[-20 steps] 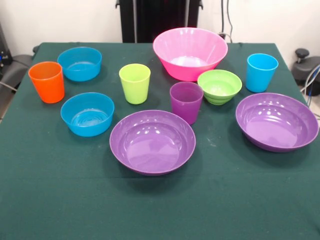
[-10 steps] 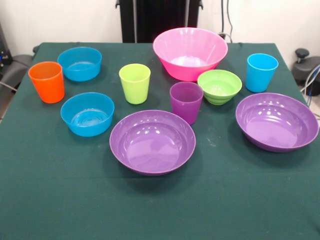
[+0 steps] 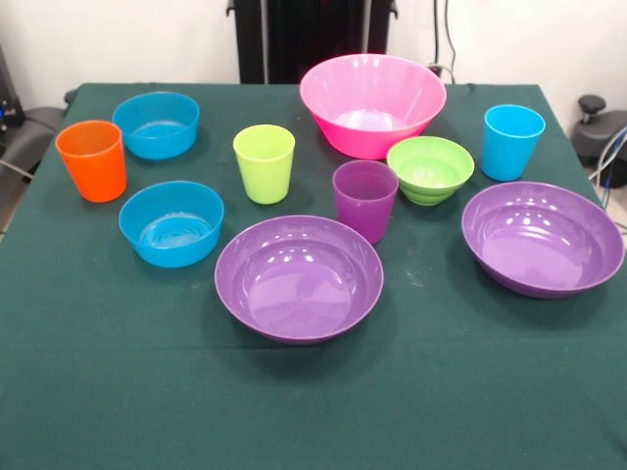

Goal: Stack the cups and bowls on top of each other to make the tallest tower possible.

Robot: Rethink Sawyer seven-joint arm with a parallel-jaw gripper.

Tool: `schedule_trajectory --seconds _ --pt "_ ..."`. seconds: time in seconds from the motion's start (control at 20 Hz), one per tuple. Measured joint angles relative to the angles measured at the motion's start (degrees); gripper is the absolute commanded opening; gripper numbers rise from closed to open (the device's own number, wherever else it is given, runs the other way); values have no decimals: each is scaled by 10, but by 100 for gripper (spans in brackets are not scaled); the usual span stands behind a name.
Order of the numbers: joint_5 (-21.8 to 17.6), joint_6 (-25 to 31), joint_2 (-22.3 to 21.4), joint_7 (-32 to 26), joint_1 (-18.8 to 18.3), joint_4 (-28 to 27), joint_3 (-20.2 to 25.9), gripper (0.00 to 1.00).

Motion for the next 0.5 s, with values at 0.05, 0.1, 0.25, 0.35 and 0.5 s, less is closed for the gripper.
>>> schedule_trajectory --seconds 0.05,0.1,0.25,0.35,0.5 --pt "0 -2 4 2 2 0 -2 100" --pt "-1 -5 9 4 5 0 -4 100" --pt "-4 -15 23 9 13 0 -9 100" --pt "-4 -21 31 10 16 0 -11 100" --pt "-4 -32 44 10 18 0 -14 100"
